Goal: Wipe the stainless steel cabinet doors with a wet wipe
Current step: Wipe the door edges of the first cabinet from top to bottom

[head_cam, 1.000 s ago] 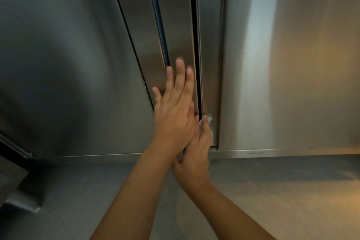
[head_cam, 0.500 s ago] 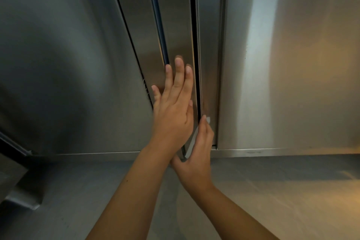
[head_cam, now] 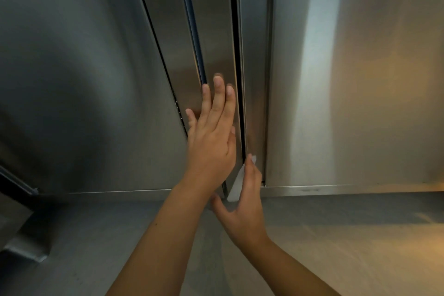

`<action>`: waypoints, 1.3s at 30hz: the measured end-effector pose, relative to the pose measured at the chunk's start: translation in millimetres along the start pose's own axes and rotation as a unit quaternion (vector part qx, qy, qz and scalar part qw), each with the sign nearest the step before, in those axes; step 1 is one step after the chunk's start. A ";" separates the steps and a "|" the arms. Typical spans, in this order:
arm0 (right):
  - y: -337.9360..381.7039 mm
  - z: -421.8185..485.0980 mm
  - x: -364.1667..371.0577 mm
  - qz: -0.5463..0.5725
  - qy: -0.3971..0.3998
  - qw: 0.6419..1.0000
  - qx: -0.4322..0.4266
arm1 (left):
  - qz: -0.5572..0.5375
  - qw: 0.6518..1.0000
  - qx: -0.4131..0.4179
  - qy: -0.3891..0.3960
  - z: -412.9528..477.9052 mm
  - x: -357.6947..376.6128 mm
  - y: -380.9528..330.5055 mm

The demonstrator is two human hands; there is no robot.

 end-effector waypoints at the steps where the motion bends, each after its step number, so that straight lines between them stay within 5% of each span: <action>1: 0.4 0.7 0.4 0.003 0.000 1.000 -0.002 | 0.001 1.000 0.000 0.001 0.3 -0.2 0.1; 9: -44.2 -21.3 1.4 -0.065 0.106 0.991 0.046 | 0.003 1.000 -0.002 0.016 0.2 -0.4 0.1; 17: -9.2 -9.4 4.3 0.000 0.034 0.999 0.006 | 0.002 1.000 -0.001 0.005 0.0 -0.6 -0.9; 25: -43.9 -21.9 1.2 -0.111 0.133 0.985 -0.006 | -0.003 1.000 0.010 0.008 -0.4 -1.4 -0.3; 39: -13.0 -6.7 -5.1 -0.068 0.081 0.990 -0.091 | 0.001 1.000 0.023 -0.018 -0.5 1.1 0.6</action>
Point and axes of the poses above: each hand's wrist, its own z-axis towards the middle knuckle, its own x-axis out of the palm, y = z × x, the point moved 5 cm from there along z, towards the middle knuckle, and after that the axes turned 2 degrees about -y, right-handed, at the moved point
